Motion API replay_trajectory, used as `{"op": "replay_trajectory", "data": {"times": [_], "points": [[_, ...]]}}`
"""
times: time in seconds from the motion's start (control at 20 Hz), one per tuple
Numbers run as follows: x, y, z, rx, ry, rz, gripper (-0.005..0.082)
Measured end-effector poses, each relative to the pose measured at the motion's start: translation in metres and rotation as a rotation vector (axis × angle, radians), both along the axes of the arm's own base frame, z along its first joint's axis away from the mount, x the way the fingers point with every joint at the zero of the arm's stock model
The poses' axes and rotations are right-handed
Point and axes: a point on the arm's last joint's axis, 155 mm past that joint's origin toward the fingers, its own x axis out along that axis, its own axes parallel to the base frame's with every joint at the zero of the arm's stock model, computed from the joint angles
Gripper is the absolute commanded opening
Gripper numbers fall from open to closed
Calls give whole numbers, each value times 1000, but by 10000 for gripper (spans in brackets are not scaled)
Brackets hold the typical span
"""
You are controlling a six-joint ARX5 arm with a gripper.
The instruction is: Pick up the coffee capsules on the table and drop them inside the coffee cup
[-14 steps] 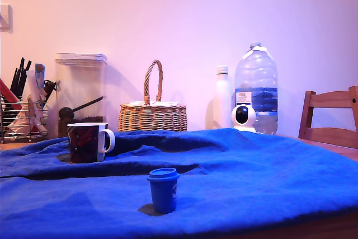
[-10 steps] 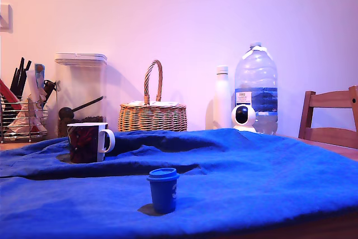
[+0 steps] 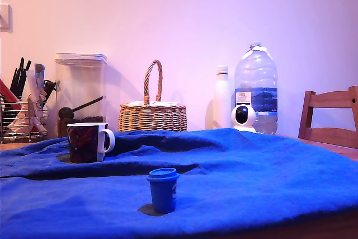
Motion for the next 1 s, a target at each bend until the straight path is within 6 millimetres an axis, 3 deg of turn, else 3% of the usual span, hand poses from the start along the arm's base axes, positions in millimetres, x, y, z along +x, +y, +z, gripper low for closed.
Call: {"op": "replay_trajectory", "data": {"times": [0.35,0.6,0.7,1.0], "points": [[-2,-27,1,-28,3,-143,-19],[-5,-60,-4,-2,10,-305,-19],[-11,-77,-4,-3,-17,-374,-19],[-42,-119,-31,8,35,-565,-19]]}}
